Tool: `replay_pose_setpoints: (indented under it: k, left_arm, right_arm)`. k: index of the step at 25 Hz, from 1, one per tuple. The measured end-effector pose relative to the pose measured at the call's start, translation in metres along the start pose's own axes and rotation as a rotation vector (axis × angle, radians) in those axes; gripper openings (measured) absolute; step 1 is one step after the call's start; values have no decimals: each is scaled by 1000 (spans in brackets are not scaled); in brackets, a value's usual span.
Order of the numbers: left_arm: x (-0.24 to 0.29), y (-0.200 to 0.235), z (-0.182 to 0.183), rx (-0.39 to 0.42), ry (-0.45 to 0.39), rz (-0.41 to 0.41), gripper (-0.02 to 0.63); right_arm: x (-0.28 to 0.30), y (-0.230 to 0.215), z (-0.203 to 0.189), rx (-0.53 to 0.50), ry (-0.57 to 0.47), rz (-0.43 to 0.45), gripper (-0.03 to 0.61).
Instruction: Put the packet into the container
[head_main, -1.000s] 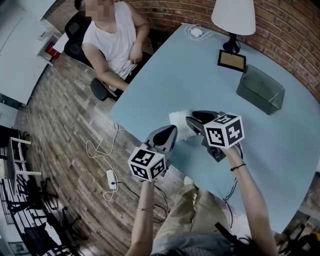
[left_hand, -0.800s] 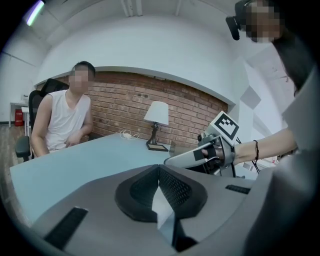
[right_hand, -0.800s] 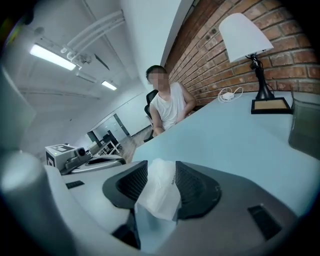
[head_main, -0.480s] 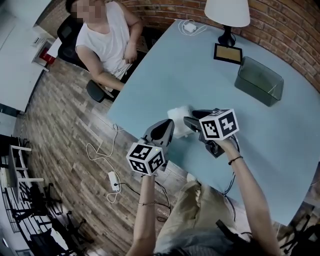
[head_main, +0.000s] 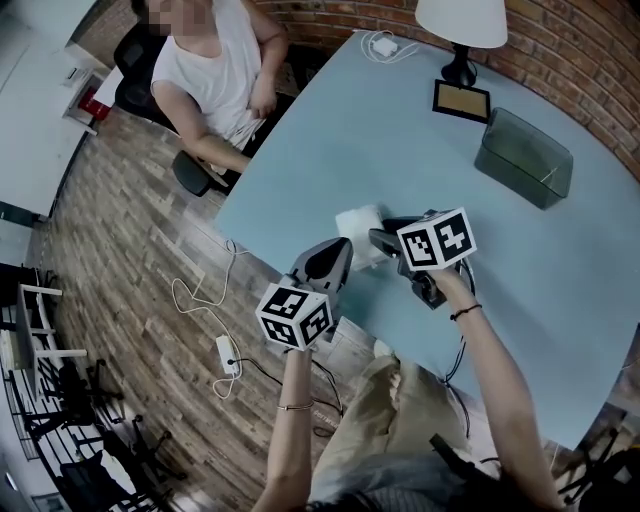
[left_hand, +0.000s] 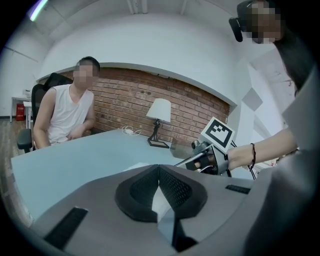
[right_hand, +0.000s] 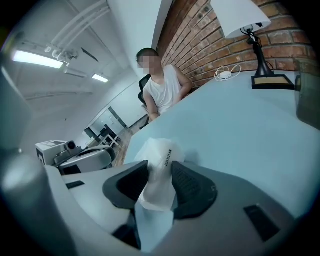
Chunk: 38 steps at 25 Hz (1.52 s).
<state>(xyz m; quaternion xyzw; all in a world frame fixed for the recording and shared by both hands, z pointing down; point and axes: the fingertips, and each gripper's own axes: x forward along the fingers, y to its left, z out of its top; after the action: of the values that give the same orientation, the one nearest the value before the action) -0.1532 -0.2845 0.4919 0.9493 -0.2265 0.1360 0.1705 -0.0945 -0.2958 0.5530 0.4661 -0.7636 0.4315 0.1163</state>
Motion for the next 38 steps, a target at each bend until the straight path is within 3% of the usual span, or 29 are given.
replay_pose_setpoints:
  k: [7, 17, 38]
  left_arm:
    - [-4, -2, -2, 2, 6, -9, 9]
    - [-5, -6, 15, 31, -19, -47, 9]
    - [40, -68, 74, 167, -66, -293, 9]
  right_arm:
    - [-4, 3, 1, 3, -18, -10, 97]
    - [-28, 2, 15, -84, -72, -45, 86]
    - [-148, -15, 63, -155, -256, -230, 87]
